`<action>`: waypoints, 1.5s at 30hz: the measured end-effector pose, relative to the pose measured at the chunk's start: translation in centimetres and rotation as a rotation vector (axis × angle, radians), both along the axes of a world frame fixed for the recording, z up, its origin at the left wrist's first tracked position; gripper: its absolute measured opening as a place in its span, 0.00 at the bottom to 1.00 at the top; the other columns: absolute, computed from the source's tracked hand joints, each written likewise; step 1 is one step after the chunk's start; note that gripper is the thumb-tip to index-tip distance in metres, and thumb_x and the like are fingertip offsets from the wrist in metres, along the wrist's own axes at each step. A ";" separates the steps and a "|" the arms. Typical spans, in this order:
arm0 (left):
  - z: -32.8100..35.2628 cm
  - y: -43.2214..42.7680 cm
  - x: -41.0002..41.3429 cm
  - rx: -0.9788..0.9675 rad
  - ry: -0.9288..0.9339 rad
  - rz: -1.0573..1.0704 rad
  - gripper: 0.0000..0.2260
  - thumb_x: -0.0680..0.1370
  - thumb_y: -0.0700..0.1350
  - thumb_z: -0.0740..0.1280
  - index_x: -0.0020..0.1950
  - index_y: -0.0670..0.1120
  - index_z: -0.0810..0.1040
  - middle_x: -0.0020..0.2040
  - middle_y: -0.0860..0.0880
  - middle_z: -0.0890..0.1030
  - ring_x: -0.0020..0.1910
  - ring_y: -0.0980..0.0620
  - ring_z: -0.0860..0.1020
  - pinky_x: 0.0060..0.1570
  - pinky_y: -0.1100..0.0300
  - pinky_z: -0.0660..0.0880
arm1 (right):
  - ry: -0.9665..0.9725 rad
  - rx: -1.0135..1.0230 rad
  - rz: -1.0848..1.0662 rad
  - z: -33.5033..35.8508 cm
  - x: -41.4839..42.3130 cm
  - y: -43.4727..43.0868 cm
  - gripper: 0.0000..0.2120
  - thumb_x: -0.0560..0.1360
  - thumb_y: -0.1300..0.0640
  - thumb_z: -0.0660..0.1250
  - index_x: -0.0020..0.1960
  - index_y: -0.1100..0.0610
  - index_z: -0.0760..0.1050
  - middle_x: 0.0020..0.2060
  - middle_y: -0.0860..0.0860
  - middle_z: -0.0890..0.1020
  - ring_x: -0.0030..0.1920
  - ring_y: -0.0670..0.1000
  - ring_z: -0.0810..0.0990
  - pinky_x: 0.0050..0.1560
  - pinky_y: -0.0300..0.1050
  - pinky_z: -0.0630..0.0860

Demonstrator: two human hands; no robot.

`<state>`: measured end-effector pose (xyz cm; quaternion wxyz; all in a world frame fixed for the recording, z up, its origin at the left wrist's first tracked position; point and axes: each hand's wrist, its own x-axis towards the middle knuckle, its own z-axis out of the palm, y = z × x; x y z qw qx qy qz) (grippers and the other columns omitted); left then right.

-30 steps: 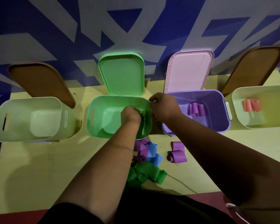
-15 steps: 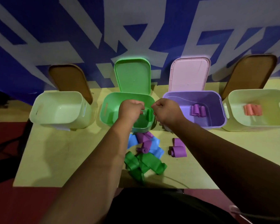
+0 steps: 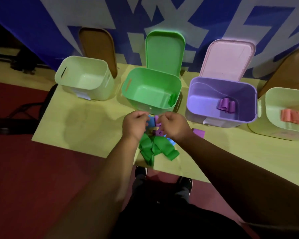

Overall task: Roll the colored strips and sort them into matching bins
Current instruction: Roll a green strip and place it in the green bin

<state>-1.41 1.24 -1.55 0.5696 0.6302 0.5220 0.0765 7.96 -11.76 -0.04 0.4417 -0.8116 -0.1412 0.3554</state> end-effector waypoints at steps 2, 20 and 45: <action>-1.8 0.0 -1.4 0.030 0.120 -0.051 0.05 0.76 0.46 0.73 0.41 0.50 0.87 0.39 0.46 0.86 0.43 0.42 0.84 0.46 0.56 0.77 | 0.047 -0.063 0.075 -1.6 -1.0 0.0 0.13 0.81 0.55 0.64 0.41 0.55 0.81 0.34 0.55 0.85 0.32 0.53 0.83 0.31 0.43 0.76; -6.5 -0.9 -5.6 -0.137 0.308 -0.045 0.15 0.70 0.39 0.78 0.56 0.46 0.84 0.56 0.41 0.87 0.54 0.42 0.86 0.60 0.46 0.84 | -0.019 -0.270 0.415 -5.5 -5.0 0.0 0.17 0.85 0.61 0.62 0.73 0.61 0.77 0.66 0.60 0.82 0.65 0.61 0.81 0.63 0.46 0.75; 6.6 4.0 -1.0 -0.300 -0.312 0.123 0.21 0.81 0.26 0.62 0.65 0.47 0.80 0.63 0.46 0.83 0.53 0.42 0.84 0.49 0.49 0.76 | 0.013 -0.005 0.244 4.2 0.7 3.5 0.11 0.79 0.53 0.72 0.42 0.58 0.80 0.31 0.52 0.85 0.31 0.49 0.80 0.42 0.55 0.80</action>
